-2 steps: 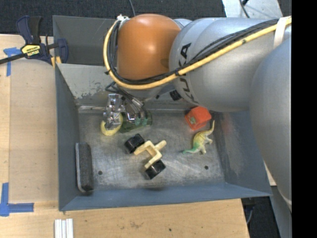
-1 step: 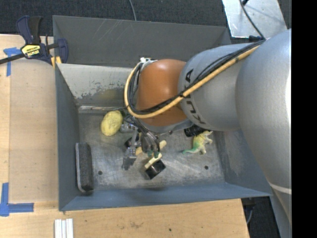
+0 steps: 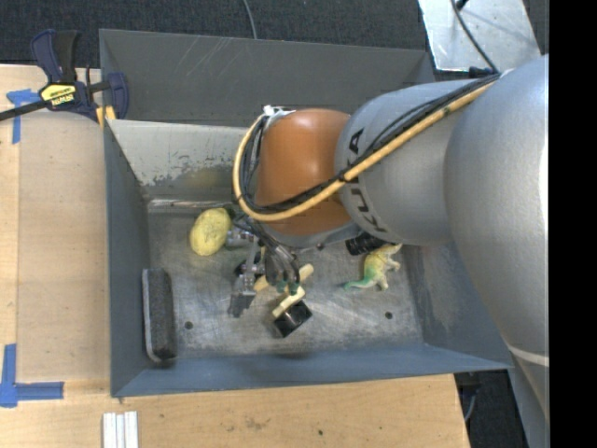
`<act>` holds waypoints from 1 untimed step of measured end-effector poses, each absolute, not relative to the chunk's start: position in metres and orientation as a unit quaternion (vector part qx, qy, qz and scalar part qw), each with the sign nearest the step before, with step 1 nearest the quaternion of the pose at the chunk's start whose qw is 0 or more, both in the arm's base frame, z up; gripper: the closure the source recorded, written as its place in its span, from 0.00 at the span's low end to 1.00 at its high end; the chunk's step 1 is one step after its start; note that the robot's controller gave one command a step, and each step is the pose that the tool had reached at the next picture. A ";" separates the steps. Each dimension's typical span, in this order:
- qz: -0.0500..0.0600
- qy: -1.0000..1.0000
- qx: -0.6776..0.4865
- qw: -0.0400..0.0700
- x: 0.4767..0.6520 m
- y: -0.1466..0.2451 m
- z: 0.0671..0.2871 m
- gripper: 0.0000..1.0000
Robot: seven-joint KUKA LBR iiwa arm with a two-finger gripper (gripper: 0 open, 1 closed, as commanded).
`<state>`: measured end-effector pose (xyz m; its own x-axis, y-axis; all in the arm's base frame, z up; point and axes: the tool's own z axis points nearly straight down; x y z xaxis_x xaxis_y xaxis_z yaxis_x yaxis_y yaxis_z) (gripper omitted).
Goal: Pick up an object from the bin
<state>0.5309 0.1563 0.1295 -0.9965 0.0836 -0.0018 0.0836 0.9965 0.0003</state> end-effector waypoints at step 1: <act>0.002 1.000 0.015 0.003 0.538 0.115 0.097 0.00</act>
Offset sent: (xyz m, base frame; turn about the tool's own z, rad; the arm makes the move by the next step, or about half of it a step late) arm 0.0049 -0.0660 -0.0595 -0.0567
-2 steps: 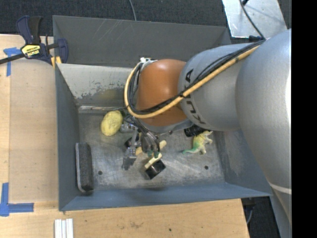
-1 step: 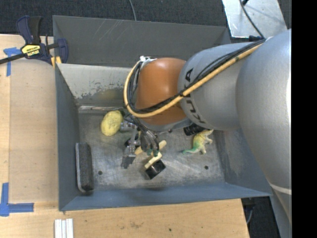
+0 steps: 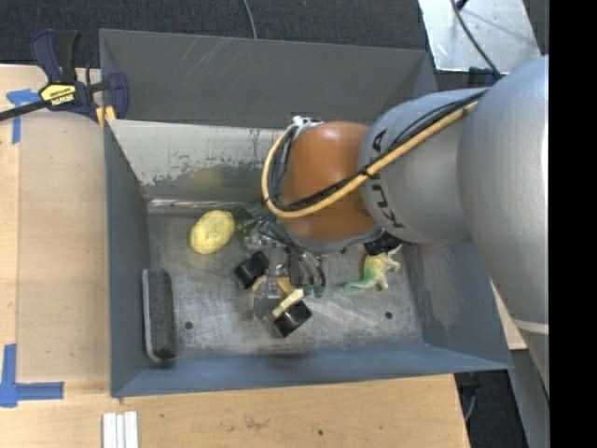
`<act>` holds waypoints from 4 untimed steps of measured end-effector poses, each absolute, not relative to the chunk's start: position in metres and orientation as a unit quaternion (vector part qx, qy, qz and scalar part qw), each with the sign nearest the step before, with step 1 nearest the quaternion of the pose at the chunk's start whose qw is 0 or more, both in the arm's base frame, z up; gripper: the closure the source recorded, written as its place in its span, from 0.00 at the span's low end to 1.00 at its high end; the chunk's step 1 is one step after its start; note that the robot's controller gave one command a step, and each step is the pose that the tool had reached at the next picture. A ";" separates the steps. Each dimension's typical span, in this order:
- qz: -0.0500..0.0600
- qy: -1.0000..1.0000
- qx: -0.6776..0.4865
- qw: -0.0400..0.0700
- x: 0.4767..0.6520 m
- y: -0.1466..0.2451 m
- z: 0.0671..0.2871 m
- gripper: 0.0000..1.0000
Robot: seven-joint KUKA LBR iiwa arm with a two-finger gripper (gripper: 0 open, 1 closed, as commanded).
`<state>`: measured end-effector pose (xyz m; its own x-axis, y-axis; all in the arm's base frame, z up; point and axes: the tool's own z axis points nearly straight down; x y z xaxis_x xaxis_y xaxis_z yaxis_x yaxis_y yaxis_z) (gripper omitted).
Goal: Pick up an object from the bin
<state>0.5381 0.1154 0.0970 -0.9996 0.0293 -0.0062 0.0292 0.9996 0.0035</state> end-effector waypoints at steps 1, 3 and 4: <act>0.002 1.000 0.014 0.009 0.542 0.091 0.076 1.00; 0.000 0.999 0.053 0.001 0.534 0.079 0.199 1.00; 0.000 0.999 0.053 0.001 0.534 0.079 0.199 1.00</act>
Offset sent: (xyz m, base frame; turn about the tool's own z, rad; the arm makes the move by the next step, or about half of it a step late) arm 0.0000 0.0000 0.0000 0.0000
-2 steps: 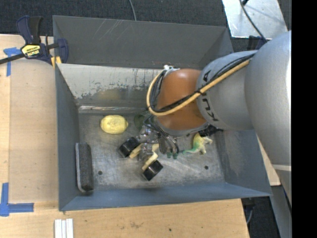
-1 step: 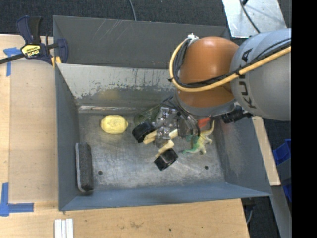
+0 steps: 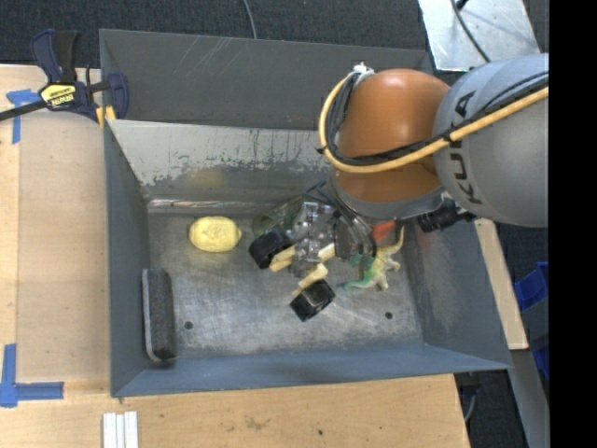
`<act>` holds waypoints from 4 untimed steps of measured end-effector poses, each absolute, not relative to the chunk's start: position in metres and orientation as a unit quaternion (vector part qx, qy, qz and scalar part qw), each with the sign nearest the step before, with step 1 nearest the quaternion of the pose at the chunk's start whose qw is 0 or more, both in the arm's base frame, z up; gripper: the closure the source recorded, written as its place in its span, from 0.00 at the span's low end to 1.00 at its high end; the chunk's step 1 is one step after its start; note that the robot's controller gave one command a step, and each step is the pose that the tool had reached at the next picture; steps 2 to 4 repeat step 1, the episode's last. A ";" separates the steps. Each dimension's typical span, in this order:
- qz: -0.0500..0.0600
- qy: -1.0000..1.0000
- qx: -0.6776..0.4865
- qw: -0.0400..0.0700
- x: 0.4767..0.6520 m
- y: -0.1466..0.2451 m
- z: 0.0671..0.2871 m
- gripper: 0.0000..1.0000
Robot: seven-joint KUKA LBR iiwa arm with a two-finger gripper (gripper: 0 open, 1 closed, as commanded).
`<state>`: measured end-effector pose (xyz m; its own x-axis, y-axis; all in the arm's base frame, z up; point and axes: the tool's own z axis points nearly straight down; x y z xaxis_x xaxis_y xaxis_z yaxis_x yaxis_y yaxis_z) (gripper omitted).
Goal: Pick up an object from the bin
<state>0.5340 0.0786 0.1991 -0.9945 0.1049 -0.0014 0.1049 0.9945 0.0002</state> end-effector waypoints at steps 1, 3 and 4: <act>-0.001 1.000 0.019 -0.002 0.532 0.084 0.225 1.00; -0.001 1.000 0.019 -0.002 0.532 0.084 0.225 1.00; -0.001 1.000 0.019 -0.002 0.532 0.084 0.225 1.00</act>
Offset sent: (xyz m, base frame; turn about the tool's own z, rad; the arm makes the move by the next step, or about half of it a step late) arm -0.0087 0.0065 0.1323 -0.2730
